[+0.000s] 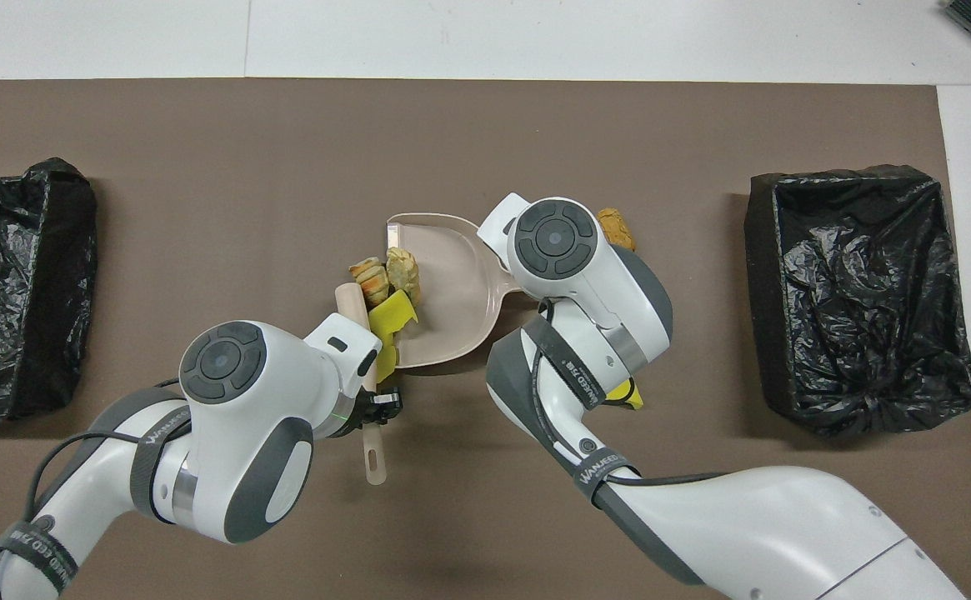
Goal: Sweep and dump trash in bin
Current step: 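Push the debris into the dustpan held by the right gripper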
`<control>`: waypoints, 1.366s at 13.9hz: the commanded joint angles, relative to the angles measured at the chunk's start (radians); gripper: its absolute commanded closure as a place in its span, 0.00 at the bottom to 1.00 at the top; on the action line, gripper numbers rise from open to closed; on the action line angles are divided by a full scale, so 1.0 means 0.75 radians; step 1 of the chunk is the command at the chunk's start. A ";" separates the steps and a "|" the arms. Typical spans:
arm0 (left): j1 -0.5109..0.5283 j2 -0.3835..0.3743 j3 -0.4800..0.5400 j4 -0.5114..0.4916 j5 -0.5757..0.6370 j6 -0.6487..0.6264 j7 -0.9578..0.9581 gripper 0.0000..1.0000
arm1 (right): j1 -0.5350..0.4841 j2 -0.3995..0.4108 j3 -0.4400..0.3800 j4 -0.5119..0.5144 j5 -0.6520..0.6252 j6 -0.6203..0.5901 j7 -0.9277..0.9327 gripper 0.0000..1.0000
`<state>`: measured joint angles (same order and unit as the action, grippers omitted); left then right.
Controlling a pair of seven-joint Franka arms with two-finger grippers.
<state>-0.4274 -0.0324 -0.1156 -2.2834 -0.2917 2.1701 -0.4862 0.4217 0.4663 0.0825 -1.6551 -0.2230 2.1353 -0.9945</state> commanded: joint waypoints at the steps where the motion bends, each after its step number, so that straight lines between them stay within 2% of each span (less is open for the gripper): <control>1: -0.068 0.053 0.015 0.091 -0.057 0.031 0.133 1.00 | -0.006 -0.008 0.011 -0.031 0.019 0.012 0.025 1.00; 3: -0.091 0.108 0.015 0.199 -0.073 0.001 0.092 1.00 | -0.008 -0.008 0.011 -0.029 0.019 0.012 0.025 1.00; 5: -0.089 0.115 0.021 0.259 -0.082 -0.081 0.047 1.00 | -0.006 -0.008 0.011 -0.029 0.017 0.012 0.025 1.00; 8: -0.052 0.070 0.038 0.285 -0.061 -0.146 0.024 1.00 | -0.008 -0.008 0.011 -0.029 0.017 0.012 0.025 1.00; 10: 0.021 0.066 0.036 0.308 -0.016 -0.185 0.024 1.00 | -0.008 -0.008 0.011 -0.027 0.017 0.014 0.025 1.00; 13: 0.107 0.058 0.033 0.269 -0.012 -0.187 0.029 1.00 | -0.008 -0.006 0.011 -0.029 0.017 0.016 0.023 1.00; 15: 0.142 0.114 0.029 0.269 0.012 -0.157 0.061 1.00 | -0.008 -0.008 0.011 -0.031 0.017 0.014 0.021 1.00; 17: 0.114 0.158 0.025 0.271 0.015 -0.110 0.094 1.00 | -0.010 -0.008 0.011 -0.029 0.017 0.014 0.015 1.00; 19: 0.018 0.182 0.025 0.267 0.015 -0.094 0.151 1.00 | -0.014 -0.008 0.011 -0.035 0.017 0.012 0.015 1.00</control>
<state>-0.3493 0.0889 -0.0968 -2.0791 -0.2965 2.0679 -0.3985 0.4215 0.4663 0.0824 -1.6554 -0.2223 2.1354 -0.9945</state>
